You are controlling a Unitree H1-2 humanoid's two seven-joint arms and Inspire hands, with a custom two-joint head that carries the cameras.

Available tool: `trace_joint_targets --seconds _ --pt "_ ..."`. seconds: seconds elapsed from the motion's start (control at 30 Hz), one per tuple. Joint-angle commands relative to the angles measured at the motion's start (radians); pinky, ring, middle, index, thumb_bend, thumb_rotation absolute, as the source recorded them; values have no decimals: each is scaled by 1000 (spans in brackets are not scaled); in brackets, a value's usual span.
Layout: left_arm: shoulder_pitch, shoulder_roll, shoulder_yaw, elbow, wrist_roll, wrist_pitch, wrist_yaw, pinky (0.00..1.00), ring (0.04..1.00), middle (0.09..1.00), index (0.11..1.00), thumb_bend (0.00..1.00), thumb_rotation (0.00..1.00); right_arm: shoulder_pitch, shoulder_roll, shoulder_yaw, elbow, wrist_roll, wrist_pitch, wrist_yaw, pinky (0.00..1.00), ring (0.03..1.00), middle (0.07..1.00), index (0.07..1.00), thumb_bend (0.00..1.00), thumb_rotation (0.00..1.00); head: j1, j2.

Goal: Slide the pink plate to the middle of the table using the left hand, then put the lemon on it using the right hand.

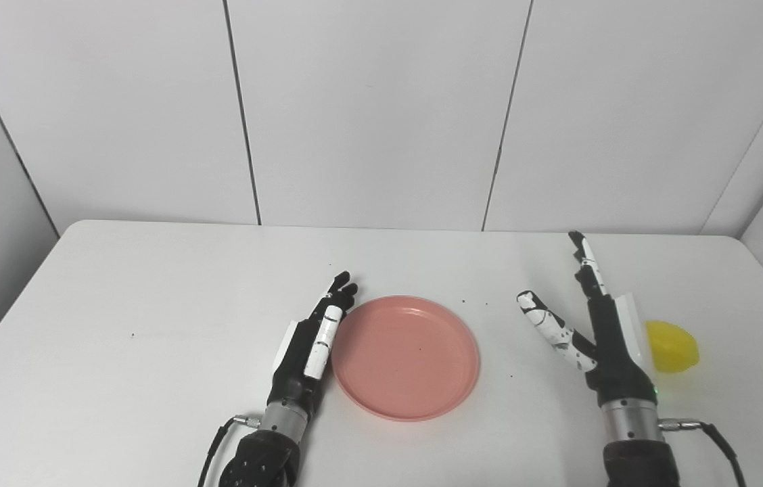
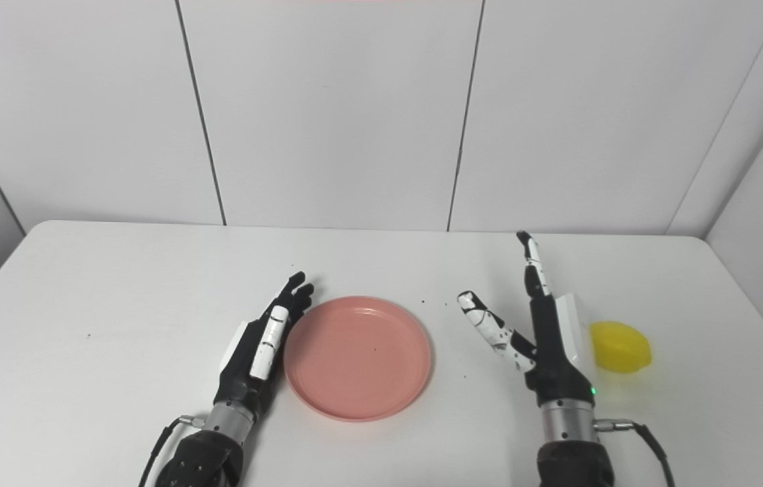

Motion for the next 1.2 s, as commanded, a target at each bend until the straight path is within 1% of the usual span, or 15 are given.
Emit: trace_joint_targets --seconds 0.0,0.13,0.3,0.37,0.5,0.53,0.6,0.63,0.77,0.83,0.9,1.03,1.07,1.1,1.17 --pt "2 -10 -2 -17 11 -12 0 944 934 918 923 602 1000 -29 -10 -11 -40 -2 -34 -8 862 919 937 926 678 721 0 -1" --pt "5 -9 6 -27 9 -7 6 920 925 913 921 595 1000 -35 -51 -47 -51 -4 2 9 874 921 930 919 707 717 -12 4" --pt "6 -3 8 -25 18 -34 12 914 919 909 915 583 1000 -30 -87 -81 -68 -34 54 33 833 900 924 918 751 708 -29 3" --pt "6 -1 10 -21 20 -42 15 917 916 906 910 585 1000 -27 -104 -88 -78 -50 80 50 832 900 922 911 761 682 -37 0" --pt "6 -1 22 -20 19 -47 16 933 921 909 910 577 1000 -30 -140 -96 -89 -81 121 80 782 862 883 879 782 631 -45 -1" --pt "6 0 26 -17 19 -52 17 934 922 910 910 577 1000 -30 -154 -103 -82 -75 116 84 778 858 880 876 785 627 -49 -3" --pt "7 1 34 -13 17 -59 18 933 919 904 900 598 1000 -27 -177 -116 -71 -54 108 98 778 852 868 858 791 578 -60 -3" --pt "6 4 37 -11 14 -61 15 935 919 904 898 606 1000 -26 -188 -119 -67 -52 113 107 783 852 867 854 786 568 -77 -6" --pt "4 13 48 -9 -1 -70 -2 944 922 905 897 631 1000 -22 -224 -119 -73 -94 168 139 776 853 868 854 799 588 -113 -7" --pt "3 12 52 -7 -3 -75 -4 948 921 903 894 632 1000 -19 -241 -122 -76 -113 189 151 764 848 869 858 809 593 -113 -7" --pt "3 11 53 -3 -1 -85 -4 931 915 900 892 631 1000 -14 -253 -134 -78 -107 208 162 760 843 870 859 827 585 -122 -12" --pt "2 12 53 3 2 -85 -8 925 915 900 891 639 1000 -6 -266 -157 -75 -85 226 177 760 843 868 855 841 517 -134 -8" --pt "1 13 54 4 0 -85 -10 927 917 901 892 640 1000 -5 -270 -161 -73 -81 230 181 751 844 875 859 880 470 -134 -8" --pt "0 16 57 3 -3 -86 -12 926 914 900 891 644 1000 -6 -274 -163 -72 -81 244 188 707 819 879 861 915 423 -155 -7" --pt "-2 19 65 3 -8 -94 -10 921 910 898 889 637 1000 -10 -279 -163 -72 -82 269 201 588 732 891 865 953 385 -173 -7"
